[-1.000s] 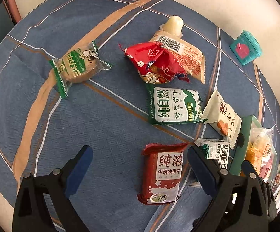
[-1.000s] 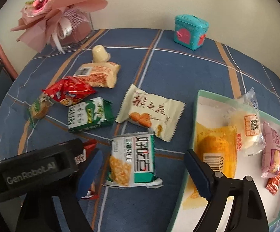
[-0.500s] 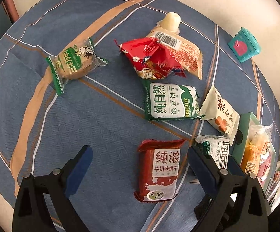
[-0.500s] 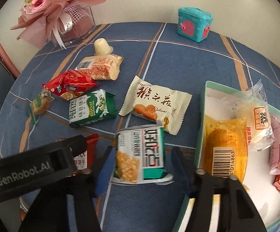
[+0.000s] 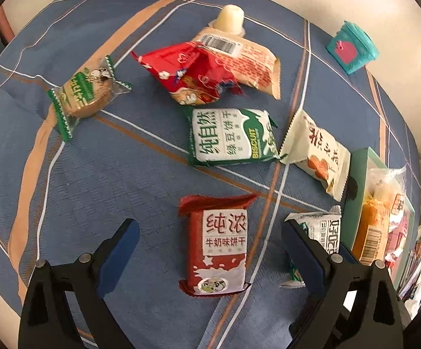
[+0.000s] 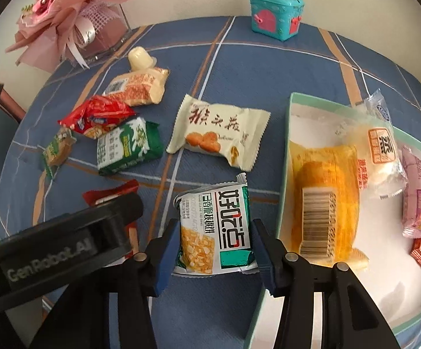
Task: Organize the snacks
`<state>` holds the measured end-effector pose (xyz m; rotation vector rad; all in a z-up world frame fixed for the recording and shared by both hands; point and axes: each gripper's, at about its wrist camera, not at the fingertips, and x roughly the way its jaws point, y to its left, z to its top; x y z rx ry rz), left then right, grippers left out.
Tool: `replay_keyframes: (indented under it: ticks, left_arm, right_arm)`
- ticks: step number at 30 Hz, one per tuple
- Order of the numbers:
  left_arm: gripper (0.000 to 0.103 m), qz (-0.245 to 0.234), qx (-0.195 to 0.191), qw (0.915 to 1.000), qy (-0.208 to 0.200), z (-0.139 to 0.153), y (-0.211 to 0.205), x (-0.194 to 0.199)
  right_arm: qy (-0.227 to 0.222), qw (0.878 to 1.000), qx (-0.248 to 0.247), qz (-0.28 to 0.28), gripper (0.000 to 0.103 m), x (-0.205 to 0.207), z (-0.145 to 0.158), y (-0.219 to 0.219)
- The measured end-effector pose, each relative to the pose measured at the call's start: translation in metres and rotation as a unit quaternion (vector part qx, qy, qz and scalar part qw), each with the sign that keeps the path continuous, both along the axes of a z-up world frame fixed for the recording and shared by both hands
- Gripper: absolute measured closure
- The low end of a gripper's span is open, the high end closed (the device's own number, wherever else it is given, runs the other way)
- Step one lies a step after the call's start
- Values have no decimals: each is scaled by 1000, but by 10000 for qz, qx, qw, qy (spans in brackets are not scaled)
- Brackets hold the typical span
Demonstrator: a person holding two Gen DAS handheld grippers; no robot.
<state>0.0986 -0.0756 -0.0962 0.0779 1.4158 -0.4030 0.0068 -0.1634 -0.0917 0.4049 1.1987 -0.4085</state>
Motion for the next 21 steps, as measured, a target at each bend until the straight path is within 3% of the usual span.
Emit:
replay_keyframes:
  ticks: [8, 12, 21]
  left_arm:
    - [6, -105, 121, 9999, 20, -7, -4, -11]
    - [23, -205, 180, 9996, 91, -17, -7, -17]
    - [28, -363, 378, 9986, -26, -31, -13, -21]
  right_arm:
    - [207, 9997, 110, 31, 51, -8, -1, 8]
    - [252, 9996, 80, 59, 51, -7, -3, 10]
    - [305, 9994, -12, 133, 51, 6, -8, 16]
